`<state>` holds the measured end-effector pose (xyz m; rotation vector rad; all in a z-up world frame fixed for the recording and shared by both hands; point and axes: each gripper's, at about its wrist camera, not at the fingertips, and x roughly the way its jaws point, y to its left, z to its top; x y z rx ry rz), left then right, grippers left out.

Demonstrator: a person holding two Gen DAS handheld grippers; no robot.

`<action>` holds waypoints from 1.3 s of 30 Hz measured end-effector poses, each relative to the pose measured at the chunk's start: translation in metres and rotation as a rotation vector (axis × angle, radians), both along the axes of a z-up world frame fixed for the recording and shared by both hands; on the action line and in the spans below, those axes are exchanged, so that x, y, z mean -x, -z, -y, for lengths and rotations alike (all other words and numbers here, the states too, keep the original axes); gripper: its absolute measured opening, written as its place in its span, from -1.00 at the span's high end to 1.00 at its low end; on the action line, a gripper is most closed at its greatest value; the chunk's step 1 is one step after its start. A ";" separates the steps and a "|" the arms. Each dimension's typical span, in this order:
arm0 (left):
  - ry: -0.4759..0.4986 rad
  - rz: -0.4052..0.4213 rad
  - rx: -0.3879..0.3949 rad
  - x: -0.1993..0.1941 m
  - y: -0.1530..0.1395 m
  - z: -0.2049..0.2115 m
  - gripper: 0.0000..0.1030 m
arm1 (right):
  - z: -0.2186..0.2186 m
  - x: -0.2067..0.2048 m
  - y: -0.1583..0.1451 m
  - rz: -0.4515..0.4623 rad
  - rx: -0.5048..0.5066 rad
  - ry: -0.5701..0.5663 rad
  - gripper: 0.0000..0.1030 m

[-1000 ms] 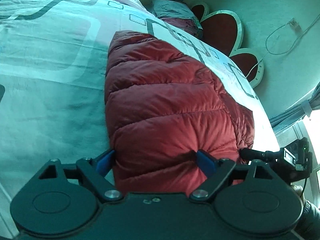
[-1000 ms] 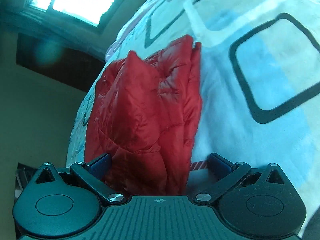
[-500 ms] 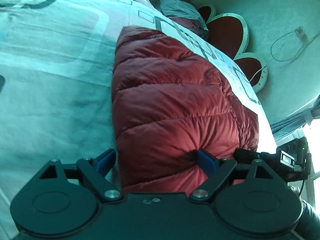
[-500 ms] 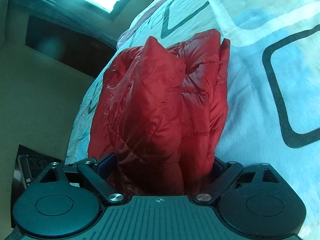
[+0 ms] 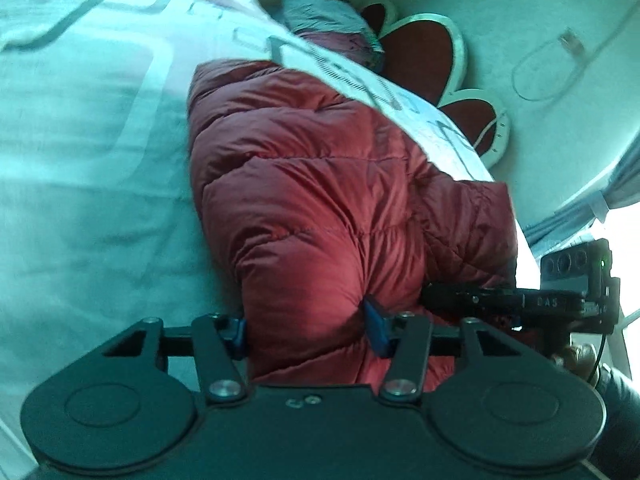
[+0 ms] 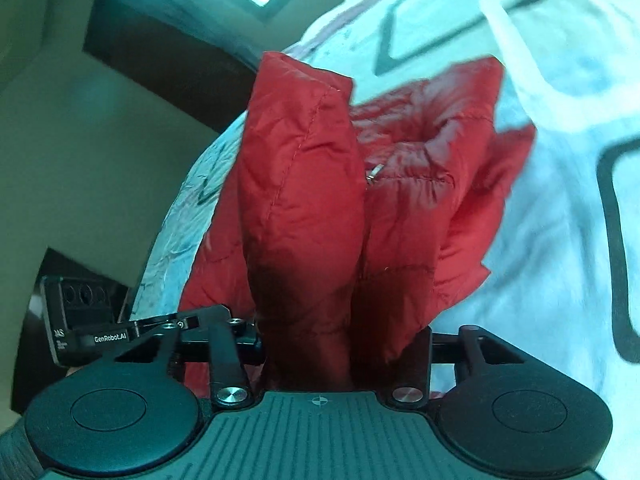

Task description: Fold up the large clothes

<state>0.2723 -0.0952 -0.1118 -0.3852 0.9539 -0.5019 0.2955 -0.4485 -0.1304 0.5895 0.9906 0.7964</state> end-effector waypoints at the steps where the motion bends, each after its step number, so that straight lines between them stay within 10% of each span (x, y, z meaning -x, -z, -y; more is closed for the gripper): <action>1: 0.005 0.011 -0.003 0.001 -0.003 0.000 0.00 | -0.001 0.001 -0.004 0.008 0.003 0.001 0.15; 11: 0.032 0.149 0.034 0.004 -0.044 -0.047 0.00 | -0.042 0.009 -0.059 0.131 0.028 0.007 0.17; 21: -0.024 0.189 0.037 0.006 -0.056 -0.171 0.00 | -0.185 0.007 -0.089 0.186 0.057 -0.050 0.17; 32: -0.123 0.048 0.055 -0.019 0.005 -0.299 -0.07 | -0.342 -0.009 -0.031 0.063 0.062 -0.100 0.17; 34: -0.154 -0.014 0.034 -0.026 0.031 -0.310 -0.45 | -0.357 -0.012 -0.001 -0.013 0.082 -0.080 0.16; 39: -0.171 0.009 0.084 -0.022 0.046 -0.312 -0.62 | -0.345 -0.003 0.035 -0.081 0.014 0.008 -0.09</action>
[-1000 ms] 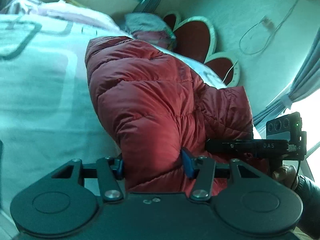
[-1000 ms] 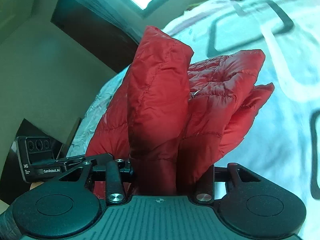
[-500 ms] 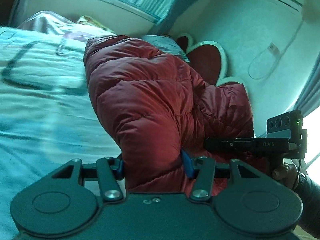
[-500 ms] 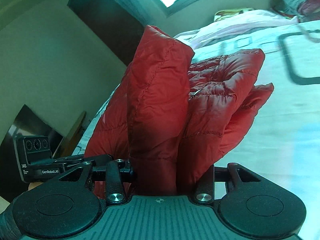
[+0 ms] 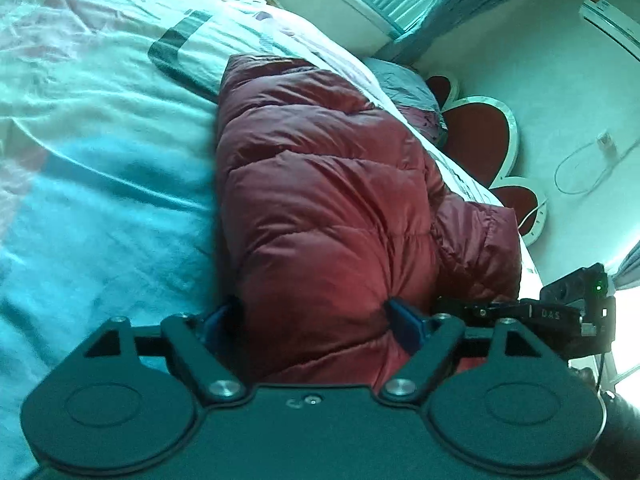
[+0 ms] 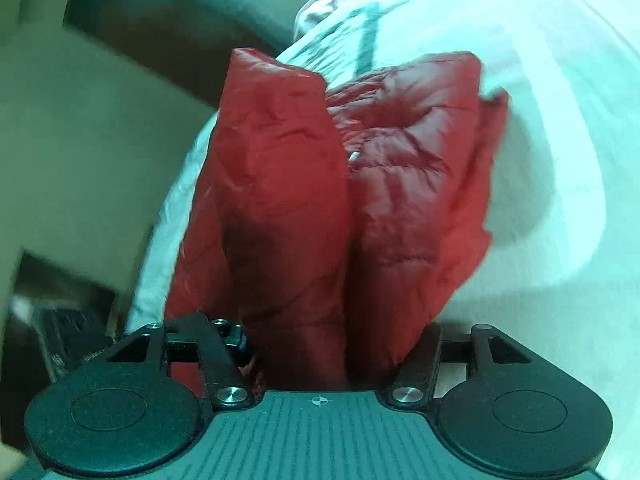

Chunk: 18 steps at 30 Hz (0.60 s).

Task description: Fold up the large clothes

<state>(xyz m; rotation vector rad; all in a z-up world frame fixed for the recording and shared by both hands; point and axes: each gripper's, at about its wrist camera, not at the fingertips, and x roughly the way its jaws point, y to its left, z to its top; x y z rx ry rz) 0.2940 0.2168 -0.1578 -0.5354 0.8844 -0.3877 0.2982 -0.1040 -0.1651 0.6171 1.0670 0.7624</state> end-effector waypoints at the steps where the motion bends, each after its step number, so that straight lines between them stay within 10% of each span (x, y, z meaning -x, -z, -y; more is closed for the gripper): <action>1: 0.007 0.005 -0.007 0.001 -0.001 0.003 -0.63 | -0.003 0.004 -0.001 0.009 0.008 -0.001 -0.10; 8: -0.017 0.035 -0.063 0.002 -0.018 -0.038 -0.70 | 0.013 0.014 -0.050 0.072 0.089 0.055 -0.13; 12: -0.044 0.090 -0.073 -0.007 -0.039 -0.059 -0.32 | 0.035 0.015 -0.083 0.177 0.152 0.126 -0.12; 15: -0.012 0.138 -0.087 -0.028 -0.056 -0.042 -0.13 | 0.017 0.006 -0.112 0.295 0.192 0.110 0.52; 18: 0.068 0.193 -0.142 -0.048 -0.068 -0.002 0.03 | -0.014 -0.009 -0.125 0.379 0.272 0.045 0.56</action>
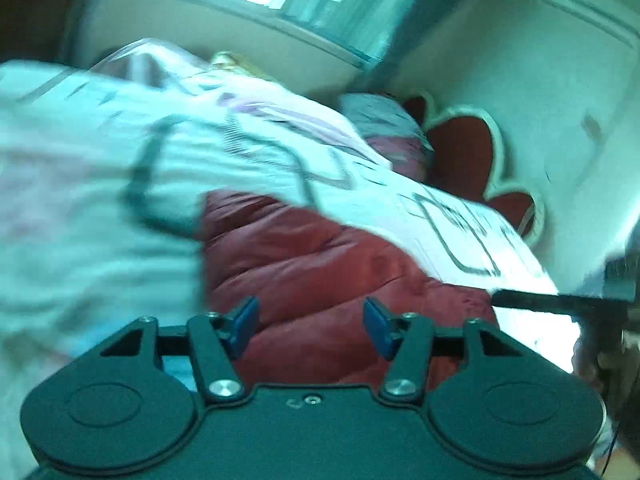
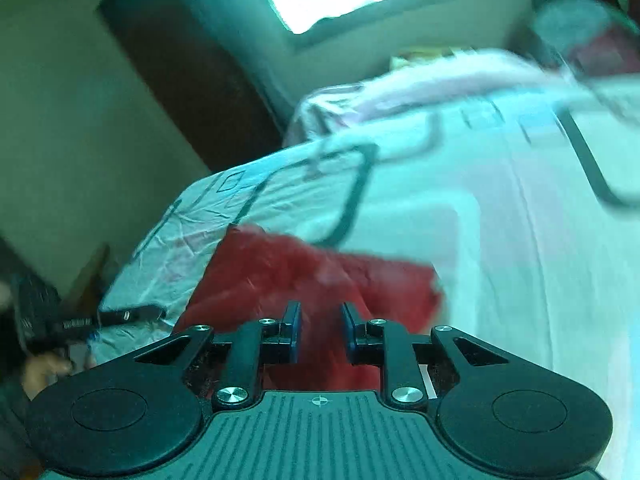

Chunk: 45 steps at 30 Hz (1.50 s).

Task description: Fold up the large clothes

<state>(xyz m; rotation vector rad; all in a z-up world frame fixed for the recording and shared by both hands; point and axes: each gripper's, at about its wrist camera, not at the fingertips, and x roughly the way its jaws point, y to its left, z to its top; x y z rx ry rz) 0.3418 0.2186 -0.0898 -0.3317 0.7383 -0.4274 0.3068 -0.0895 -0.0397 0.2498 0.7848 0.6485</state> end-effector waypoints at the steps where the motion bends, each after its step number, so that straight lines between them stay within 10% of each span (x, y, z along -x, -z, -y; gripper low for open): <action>1: 0.033 0.007 -0.030 -0.006 -0.001 0.015 0.07 | -0.009 0.000 0.005 0.012 0.032 -0.016 0.56; 6: 0.126 -0.019 -0.207 -0.025 0.023 0.056 0.11 | -0.015 -0.009 0.047 -0.057 0.117 0.058 0.56; 15: 0.149 -0.021 -0.189 -0.025 0.038 0.049 0.13 | 0.012 -0.009 0.091 -0.131 0.034 0.139 0.56; 26: 0.144 0.072 -0.152 0.042 -0.005 0.049 0.15 | 0.012 0.044 0.014 0.005 0.072 0.046 0.56; 37: 0.114 0.056 -0.193 0.077 0.033 0.056 0.16 | -0.002 0.059 0.072 -0.092 0.141 0.018 0.56; 45: 0.085 0.113 -0.226 0.130 -0.011 0.069 0.17 | 0.028 0.115 0.017 0.011 0.061 -0.006 0.56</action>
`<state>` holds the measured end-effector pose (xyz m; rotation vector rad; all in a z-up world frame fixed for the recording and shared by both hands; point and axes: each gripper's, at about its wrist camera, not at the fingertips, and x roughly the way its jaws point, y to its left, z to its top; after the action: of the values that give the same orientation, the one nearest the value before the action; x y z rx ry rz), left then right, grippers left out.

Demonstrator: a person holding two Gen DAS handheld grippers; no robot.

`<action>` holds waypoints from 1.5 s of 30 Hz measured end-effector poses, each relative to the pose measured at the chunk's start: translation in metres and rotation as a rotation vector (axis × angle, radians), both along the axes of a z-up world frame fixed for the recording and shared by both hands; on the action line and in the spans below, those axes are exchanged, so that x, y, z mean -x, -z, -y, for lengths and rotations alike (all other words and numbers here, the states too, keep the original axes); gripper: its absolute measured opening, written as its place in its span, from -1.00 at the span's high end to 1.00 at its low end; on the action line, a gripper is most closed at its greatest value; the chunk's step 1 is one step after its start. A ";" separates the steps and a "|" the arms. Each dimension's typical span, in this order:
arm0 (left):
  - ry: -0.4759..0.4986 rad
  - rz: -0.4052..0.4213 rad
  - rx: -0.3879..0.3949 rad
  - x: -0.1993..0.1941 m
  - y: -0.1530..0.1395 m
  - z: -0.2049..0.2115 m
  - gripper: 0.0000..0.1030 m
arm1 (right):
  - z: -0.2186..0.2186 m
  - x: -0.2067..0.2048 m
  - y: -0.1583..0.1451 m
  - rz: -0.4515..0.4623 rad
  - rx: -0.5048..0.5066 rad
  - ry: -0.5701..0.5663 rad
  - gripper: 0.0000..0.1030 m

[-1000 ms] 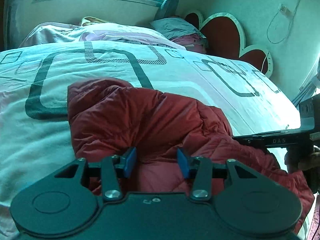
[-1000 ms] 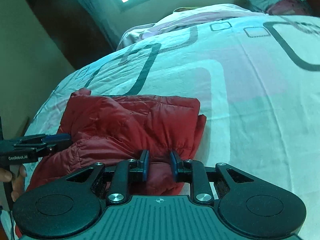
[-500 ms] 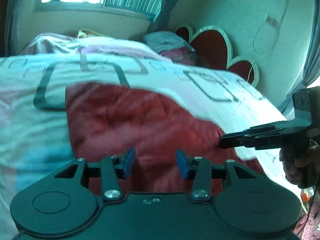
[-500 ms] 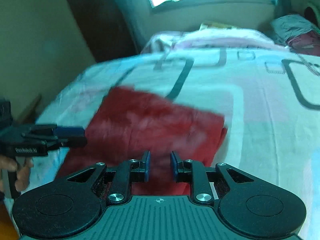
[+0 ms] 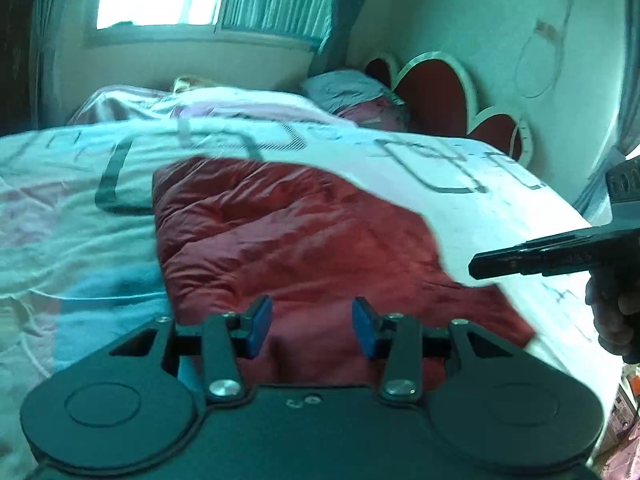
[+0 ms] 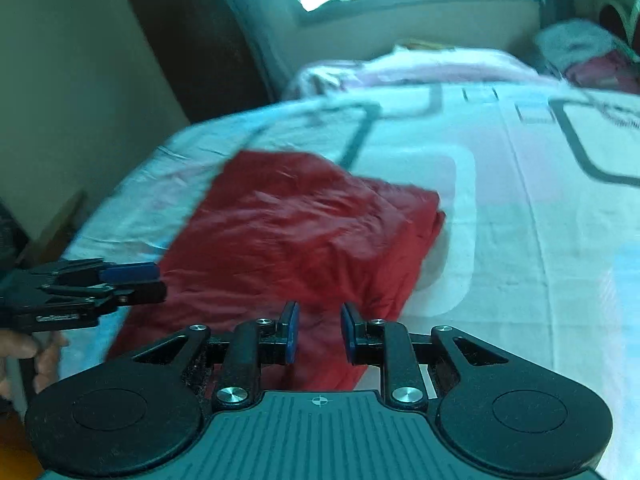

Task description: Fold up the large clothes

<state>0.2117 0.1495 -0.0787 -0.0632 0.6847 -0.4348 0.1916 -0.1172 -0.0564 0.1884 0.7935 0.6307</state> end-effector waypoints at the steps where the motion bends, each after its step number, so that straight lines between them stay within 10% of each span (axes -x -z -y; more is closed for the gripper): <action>1: 0.003 0.006 -0.004 0.011 -0.005 0.005 0.17 | 0.002 0.010 -0.003 -0.001 -0.012 -0.016 0.56; 4: 0.016 -0.004 -0.004 0.035 -0.005 0.019 0.15 | 0.002 0.034 0.000 -0.019 -0.024 -0.047 0.56; 9: -0.036 -0.018 -0.217 0.052 0.029 0.034 0.14 | -0.016 0.044 0.034 -0.088 -0.009 -0.067 0.56; 17: -0.131 -0.022 -0.183 0.056 0.042 0.031 0.13 | -0.039 0.039 0.063 -0.089 0.037 -0.051 0.56; 32: -0.257 0.030 -0.164 0.122 -0.010 0.066 0.13 | 0.004 0.097 -0.002 0.066 0.008 0.016 0.56; 35: -0.278 0.043 -0.154 0.134 -0.012 0.072 -0.12 | 0.014 0.112 -0.007 0.075 0.015 0.033 0.55; 37: -0.319 0.074 -0.148 0.144 -0.014 0.076 -0.99 | 0.022 0.122 -0.010 0.074 0.025 0.048 0.55; 38: -0.358 0.099 -0.155 0.149 -0.015 0.078 -0.97 | 0.024 0.126 -0.010 0.072 0.039 0.054 0.54; 39: -0.387 0.112 -0.166 0.154 -0.016 0.080 -1.00 | 0.026 0.130 -0.011 0.071 0.057 0.065 0.39; 40: -0.396 0.103 -0.173 0.156 -0.016 0.081 -1.00 | 0.028 0.135 -0.012 0.080 0.079 0.092 -0.61; 41: -0.395 0.089 -0.166 0.158 -0.017 0.081 -1.00 | 0.031 0.142 -0.014 0.122 0.077 0.120 -0.95; 45: -0.395 0.062 -0.171 0.175 -0.025 0.089 -1.00 | 0.040 0.157 -0.017 0.128 0.079 0.126 -1.00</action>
<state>0.0363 0.0606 -0.0538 -0.0218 0.6281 0.0014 0.0345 -0.1570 -0.0390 0.1240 0.6761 0.4866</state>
